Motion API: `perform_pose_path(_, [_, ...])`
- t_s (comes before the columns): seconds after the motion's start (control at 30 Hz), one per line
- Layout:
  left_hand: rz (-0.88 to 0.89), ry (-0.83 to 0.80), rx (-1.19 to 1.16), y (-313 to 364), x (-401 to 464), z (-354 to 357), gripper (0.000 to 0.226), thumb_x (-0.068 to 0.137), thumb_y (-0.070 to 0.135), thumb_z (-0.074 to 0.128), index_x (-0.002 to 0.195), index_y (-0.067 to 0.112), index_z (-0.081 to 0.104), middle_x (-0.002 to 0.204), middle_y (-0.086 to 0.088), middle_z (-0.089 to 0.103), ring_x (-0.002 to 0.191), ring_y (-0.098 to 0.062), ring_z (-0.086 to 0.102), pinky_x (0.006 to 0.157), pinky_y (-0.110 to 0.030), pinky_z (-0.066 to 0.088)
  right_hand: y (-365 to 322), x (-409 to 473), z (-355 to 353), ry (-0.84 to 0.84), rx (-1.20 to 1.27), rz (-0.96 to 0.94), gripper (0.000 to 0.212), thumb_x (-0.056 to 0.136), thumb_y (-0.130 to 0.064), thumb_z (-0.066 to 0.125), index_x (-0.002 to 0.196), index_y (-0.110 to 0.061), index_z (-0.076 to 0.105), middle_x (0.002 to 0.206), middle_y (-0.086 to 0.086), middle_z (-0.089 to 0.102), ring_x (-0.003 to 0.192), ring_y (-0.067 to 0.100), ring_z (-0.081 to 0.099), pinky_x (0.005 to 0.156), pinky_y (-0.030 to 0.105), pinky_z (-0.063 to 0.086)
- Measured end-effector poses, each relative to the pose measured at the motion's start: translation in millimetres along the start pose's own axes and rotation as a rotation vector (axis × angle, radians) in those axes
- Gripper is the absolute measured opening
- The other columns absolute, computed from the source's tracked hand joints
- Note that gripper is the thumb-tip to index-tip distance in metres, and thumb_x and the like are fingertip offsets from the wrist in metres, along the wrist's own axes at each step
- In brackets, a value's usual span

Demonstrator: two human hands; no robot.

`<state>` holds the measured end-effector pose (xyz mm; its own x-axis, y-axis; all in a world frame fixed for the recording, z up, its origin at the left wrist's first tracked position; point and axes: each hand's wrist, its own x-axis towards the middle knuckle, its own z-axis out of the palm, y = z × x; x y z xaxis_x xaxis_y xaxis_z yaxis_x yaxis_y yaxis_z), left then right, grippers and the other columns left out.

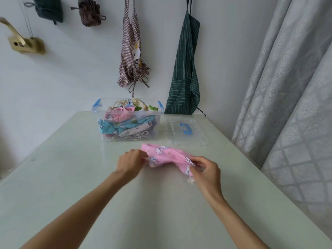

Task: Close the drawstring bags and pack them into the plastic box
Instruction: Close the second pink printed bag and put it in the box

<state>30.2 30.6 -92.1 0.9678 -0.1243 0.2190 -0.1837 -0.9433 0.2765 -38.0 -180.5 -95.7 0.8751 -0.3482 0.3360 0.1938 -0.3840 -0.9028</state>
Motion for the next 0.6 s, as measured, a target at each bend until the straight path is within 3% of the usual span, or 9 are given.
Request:
perform_pose_path(0.07, [-0.067, 0.11, -0.045, -10, 11, -18, 0.026, 0.088, 0.016, 0.055, 0.109, 0.024, 0.069, 0.112, -0.011, 0.068, 0.104, -0.034, 0.06, 0.076, -0.033, 0.044, -10, -10, -2, -0.129, -0.005, -0.087, 0.035, 0.075, 0.003, 0.062, 0.088, -0.027, 0.07, 0.085, -0.013, 0.071, 0.076, 0.007, 0.065, 0.07, 0.019, 0.052])
perform_pose_path(0.17, [-0.23, 0.279, -0.053, -33, 21, -43, 0.044, 0.083, 0.004, 0.057, 0.124, 0.02, 0.061, 0.117, -0.018, 0.064, 0.104, -0.038, 0.059, 0.084, -0.038, 0.043, -18, -41, 7, -0.851, -0.038, -0.047, 0.05, 0.086, -0.005, 0.063, 0.124, -0.033, 0.05, 0.126, -0.017, 0.054, 0.108, -0.016, 0.05, 0.096, 0.01, 0.039])
perform_pose_path(0.23, [-0.255, 0.306, -0.012, -43, 17, -52, 0.063, 0.075, -0.002, 0.057, 0.134, 0.018, 0.051, 0.129, -0.015, 0.058, 0.112, -0.036, 0.054, 0.095, -0.04, 0.04, -19, -50, 7, -1.078, -0.148, -0.095, 0.051, 0.09, -0.013, 0.06, 0.131, -0.038, 0.045, 0.136, -0.024, 0.044, 0.125, -0.019, 0.034, 0.105, 0.009, 0.028])
perform_pose_path(0.3, [-0.196, 0.296, -0.077, -46, 3, -56, 0.052, 0.077, 0.001, 0.056, 0.126, 0.019, 0.058, 0.131, -0.009, 0.058, 0.114, -0.033, 0.054, 0.092, -0.039, 0.043, -20, -46, 1, -0.996, -0.111, -0.135, 0.04, 0.09, -0.008, 0.057, 0.114, -0.04, 0.058, 0.123, -0.022, 0.059, 0.117, -0.012, 0.048, 0.097, 0.011, 0.039])
perform_pose_path(0.37, [-0.128, 0.206, -0.119, -41, -18, -53, 0.03, 0.088, 0.021, 0.056, 0.116, 0.027, 0.063, 0.124, -0.002, 0.063, 0.111, -0.027, 0.058, 0.088, -0.036, 0.047, -16, -35, -2, -0.667, -0.094, -0.113, 0.038, 0.087, -0.001, 0.055, 0.095, -0.038, 0.065, 0.103, -0.016, 0.068, 0.095, -0.006, 0.061, 0.082, 0.017, 0.045])
perform_pose_path(0.43, [-0.077, -0.01, -0.062, -30, -39, -41, 0.032, 0.089, 0.05, 0.052, 0.115, 0.035, 0.062, 0.123, 0.004, 0.063, 0.112, -0.023, 0.059, 0.09, -0.034, 0.047, -2, -19, 0, -0.334, -0.277, -0.113, 0.035, 0.085, -0.003, 0.056, 0.095, -0.035, 0.063, 0.103, -0.013, 0.067, 0.09, 0.002, 0.059, 0.079, 0.022, 0.043])
perform_pose_path(0.47, [-0.054, -0.125, -0.029, -24, -46, -31, 0.04, 0.086, 0.059, 0.048, 0.117, 0.037, 0.06, 0.125, 0.006, 0.062, 0.115, -0.022, 0.057, 0.092, -0.033, 0.046, 4, -13, 1, -0.271, -0.392, -0.095, 0.033, 0.086, -0.006, 0.056, 0.105, -0.032, 0.061, 0.112, -0.01, 0.064, 0.098, 0.008, 0.056, 0.083, 0.025, 0.042])
perform_pose_path(0.53, [0.022, -0.263, 0.039, -16, -46, -9, 0.049, 0.085, 0.064, 0.04, 0.124, 0.037, 0.054, 0.136, 0.005, 0.053, 0.126, -0.021, 0.048, 0.1, -0.034, 0.04, 14, -5, 7, -0.367, -0.594, -0.063, 0.044, 0.089, -0.009, 0.051, 0.13, -0.024, 0.05, 0.131, -0.004, 0.052, 0.119, 0.019, 0.043, 0.096, 0.028, 0.037])
perform_pose_path(0.6, [0.103, -0.343, 0.129, -15, -37, 10, 0.058, 0.09, 0.062, 0.03, 0.136, 0.029, 0.041, 0.149, -0.001, 0.035, 0.139, -0.023, 0.03, 0.112, -0.038, 0.028, 19, -3, 13, -0.479, -0.711, -0.106, 0.047, 0.09, -0.008, 0.047, 0.135, -0.022, 0.046, 0.137, -0.004, 0.047, 0.125, 0.021, 0.036, 0.103, 0.026, 0.031])
